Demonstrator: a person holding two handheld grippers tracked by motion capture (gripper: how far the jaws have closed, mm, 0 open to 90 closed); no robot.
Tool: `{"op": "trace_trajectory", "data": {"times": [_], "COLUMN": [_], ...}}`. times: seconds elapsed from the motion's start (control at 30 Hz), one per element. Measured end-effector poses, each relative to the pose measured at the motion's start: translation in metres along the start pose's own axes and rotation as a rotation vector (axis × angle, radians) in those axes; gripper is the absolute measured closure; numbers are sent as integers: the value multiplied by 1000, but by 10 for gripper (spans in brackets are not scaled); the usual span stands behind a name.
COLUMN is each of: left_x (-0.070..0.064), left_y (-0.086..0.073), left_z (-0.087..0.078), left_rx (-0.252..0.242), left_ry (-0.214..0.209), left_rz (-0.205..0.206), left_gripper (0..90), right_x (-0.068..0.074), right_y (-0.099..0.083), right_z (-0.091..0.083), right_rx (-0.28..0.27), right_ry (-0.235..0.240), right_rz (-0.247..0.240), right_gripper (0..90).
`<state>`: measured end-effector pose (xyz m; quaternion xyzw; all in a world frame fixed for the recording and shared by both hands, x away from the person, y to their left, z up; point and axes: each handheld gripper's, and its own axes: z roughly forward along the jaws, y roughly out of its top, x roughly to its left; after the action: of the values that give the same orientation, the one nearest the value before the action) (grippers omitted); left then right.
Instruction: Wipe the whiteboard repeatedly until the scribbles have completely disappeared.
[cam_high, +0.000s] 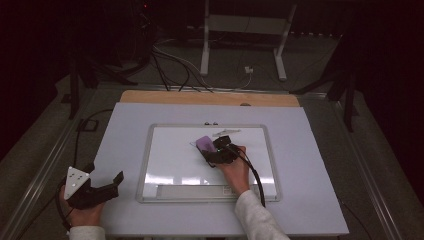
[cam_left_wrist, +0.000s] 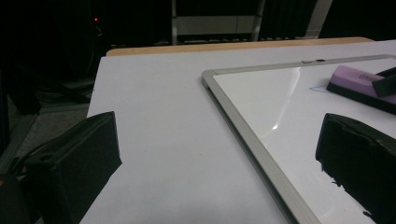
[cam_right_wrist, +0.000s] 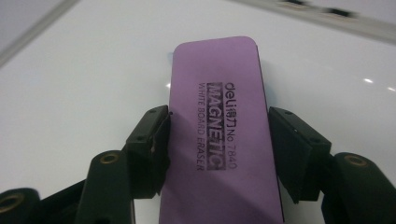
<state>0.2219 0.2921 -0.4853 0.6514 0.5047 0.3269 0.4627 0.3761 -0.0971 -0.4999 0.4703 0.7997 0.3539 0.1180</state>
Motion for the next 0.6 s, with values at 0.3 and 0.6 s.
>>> {"op": "trace_trajectory", "data": {"times": [0.3, 0.6], "left_x": [-1, 0], "left_y": [0, 0], "left_z": [1, 0], "left_rx": [3, -2], "left_ry": [-2, 0], "left_rz": [6, 0], "left_gripper": [7, 7], "right_x": [-8, 15], "right_y": [4, 8], "right_z": [2, 12], "right_rx": [-6, 5], "right_ry": [-34, 52], "right_rz": [53, -40], "right_gripper": [416, 416]}}
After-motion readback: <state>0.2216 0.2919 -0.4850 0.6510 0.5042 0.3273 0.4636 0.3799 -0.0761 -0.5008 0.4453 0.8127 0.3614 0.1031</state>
